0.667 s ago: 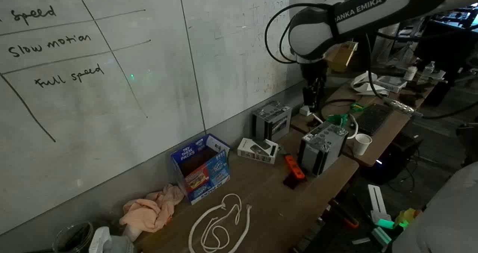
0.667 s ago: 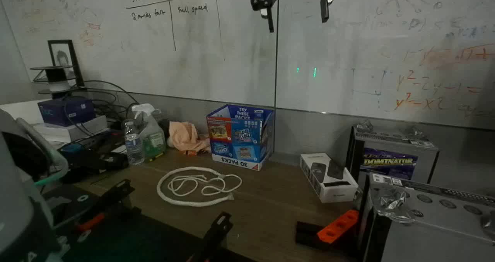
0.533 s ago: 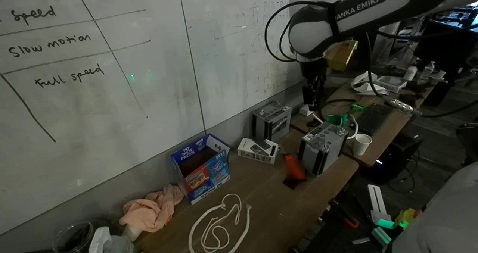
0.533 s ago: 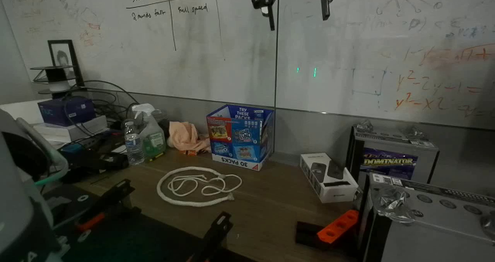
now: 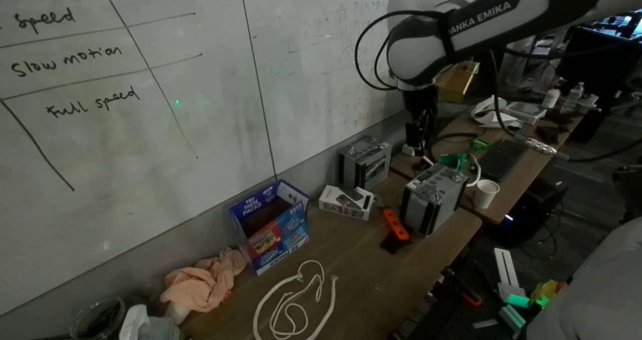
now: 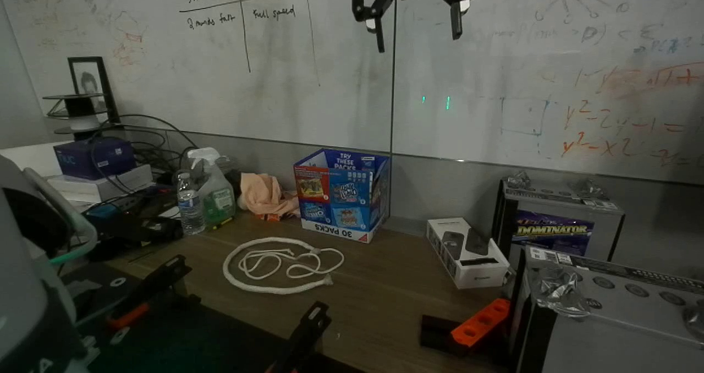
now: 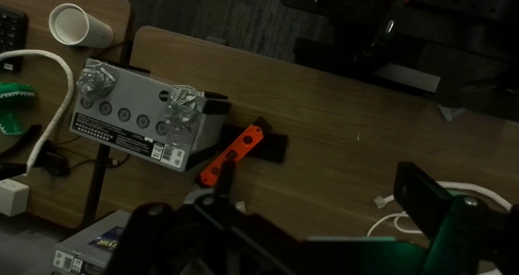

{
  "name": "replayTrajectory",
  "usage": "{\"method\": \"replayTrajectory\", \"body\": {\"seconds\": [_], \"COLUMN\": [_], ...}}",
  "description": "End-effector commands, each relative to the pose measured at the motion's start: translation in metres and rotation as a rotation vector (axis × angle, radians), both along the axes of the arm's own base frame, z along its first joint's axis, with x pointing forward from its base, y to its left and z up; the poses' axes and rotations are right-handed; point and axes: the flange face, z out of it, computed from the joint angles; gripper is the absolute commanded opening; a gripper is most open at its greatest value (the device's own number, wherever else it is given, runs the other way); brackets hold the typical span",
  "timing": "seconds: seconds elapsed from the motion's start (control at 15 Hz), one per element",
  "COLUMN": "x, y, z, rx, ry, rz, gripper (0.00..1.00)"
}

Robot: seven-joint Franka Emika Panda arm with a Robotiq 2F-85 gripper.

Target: Put the ropes in the box one at a time

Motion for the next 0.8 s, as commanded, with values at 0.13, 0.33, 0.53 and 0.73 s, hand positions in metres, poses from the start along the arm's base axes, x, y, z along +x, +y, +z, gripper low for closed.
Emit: {"method": "replayTrajectory", "body": {"seconds": [0.13,0.33,0.53,0.73], "x": [-0.014,-0.028,-0.045,-0.063], "y": [0.044,0.077,0.11,0.14], "z": [-0.061,-0.112,-0.159,-0.203], "rx": [0.131,0.208,0.26,0.299], "ry": [-0.029,-0.026,-0.031,-0.042], "rz": [-0.081,-0.109,-0.082,-0.049], "gripper": [1.0,1.0,1.0,1.0]}}
